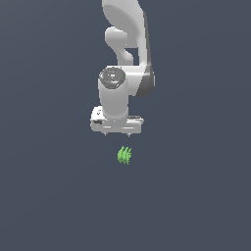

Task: Pick up the object and move it to a goal position.

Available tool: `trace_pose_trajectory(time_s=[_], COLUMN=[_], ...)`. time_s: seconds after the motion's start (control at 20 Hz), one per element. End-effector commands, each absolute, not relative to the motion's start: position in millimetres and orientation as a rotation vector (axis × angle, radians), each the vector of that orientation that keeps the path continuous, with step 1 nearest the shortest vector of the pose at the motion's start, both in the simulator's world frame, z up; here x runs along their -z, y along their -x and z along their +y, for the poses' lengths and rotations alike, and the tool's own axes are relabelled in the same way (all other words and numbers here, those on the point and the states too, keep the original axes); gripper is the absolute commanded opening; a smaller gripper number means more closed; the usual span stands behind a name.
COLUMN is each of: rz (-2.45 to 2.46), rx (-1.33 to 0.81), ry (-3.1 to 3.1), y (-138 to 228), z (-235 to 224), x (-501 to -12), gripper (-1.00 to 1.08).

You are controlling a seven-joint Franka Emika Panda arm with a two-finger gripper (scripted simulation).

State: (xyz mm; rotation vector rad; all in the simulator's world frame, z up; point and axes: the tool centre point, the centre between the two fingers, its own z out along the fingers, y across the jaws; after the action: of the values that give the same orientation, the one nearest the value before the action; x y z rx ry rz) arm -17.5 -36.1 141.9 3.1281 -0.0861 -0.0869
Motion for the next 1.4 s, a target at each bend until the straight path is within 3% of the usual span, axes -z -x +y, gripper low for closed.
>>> trace_pose_trajectory(time_s=[0.0,0.45,1.35], rz=[-0.086,-0.035,-0.279], rx=[0.087,0.06,0.016], ry=[-3.128,-3.146,-3.131], y=[17,17,-20], z=[-36,-1,-4], x=[-142,-147,-106], gripper=[1.0,1.0,1.0])
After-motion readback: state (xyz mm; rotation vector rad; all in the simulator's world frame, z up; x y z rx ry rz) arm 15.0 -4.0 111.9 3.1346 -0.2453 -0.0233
